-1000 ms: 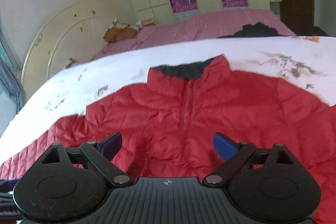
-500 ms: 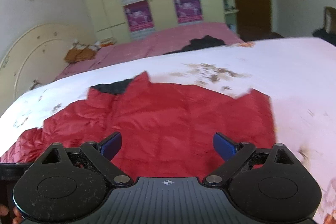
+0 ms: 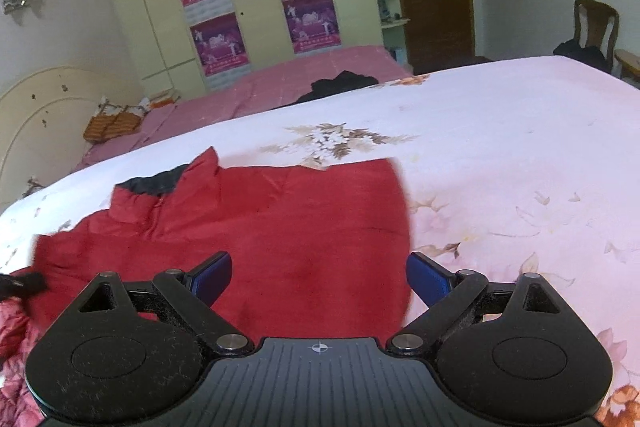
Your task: Fold large clothes
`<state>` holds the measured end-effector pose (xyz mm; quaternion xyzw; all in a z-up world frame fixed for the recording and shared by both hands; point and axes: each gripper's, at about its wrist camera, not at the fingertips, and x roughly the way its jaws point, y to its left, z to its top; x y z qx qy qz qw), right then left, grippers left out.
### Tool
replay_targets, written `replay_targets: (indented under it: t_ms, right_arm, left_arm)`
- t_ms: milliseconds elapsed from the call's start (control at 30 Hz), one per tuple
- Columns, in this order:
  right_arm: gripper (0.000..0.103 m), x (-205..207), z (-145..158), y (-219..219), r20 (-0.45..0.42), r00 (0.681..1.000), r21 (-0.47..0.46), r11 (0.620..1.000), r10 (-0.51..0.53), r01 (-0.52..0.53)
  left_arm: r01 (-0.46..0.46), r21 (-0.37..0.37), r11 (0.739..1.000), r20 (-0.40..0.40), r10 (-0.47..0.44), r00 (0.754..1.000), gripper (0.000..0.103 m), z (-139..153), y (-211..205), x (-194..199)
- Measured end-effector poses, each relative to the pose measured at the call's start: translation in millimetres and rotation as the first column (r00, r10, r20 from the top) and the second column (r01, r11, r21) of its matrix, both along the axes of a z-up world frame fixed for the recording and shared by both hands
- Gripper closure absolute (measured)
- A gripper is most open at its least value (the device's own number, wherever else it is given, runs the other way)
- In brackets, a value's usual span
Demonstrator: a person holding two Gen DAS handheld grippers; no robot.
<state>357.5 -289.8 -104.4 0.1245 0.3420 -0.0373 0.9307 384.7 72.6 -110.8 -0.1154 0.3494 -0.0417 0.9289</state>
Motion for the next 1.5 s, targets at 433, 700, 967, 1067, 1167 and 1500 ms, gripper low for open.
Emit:
replay_targets:
  t_ms: [433,700,967,1067,1167,1500]
  right_arm:
    - [0.01,55.4,-33.8,-22.5,-0.097,0.995,-0.02,1.0,-0.018,0.016]
    - [0.061,92.3,-57.5,-48.3,-0.185,0.982,0.086,0.996,-0.02,0.037]
    - [0.09,90.0,-53.2,-38.0,-0.161,0.987,-0.016,1.0,0.011,-0.013]
    - [0.09,87.0,-60.3,-36.3,-0.162,0.987,-0.085,0.996,-0.004,-0.009]
    - [0.089,86.8,-62.2,-36.4,-0.153,0.988,-0.092,0.996,-0.011,-0.004]
    - [0.06,70.4,-21.1,-30.2,-0.031,1.0,-0.129,0.992,0.006,-0.01]
  left_arm:
    - [-0.084,0.065,0.994,-0.112,0.091,0.99,0.096,-39.6,33.0,-9.9]
    - [-0.076,0.099,0.992,-0.114,0.087,0.99,0.096,-47.2,28.8,-8.7]
    - [-0.066,0.095,0.993,-0.107,0.076,0.991,0.096,-46.4,25.6,-8.3]
    - [-0.046,0.102,0.994,-0.106,0.057,0.993,0.094,-48.4,22.2,-7.4]
    - [-0.053,0.109,0.993,-0.111,0.065,0.992,0.093,-52.7,21.4,-5.1]
    - [-0.133,0.184,0.974,0.012,0.133,0.991,0.05,-13.3,24.8,-27.4]
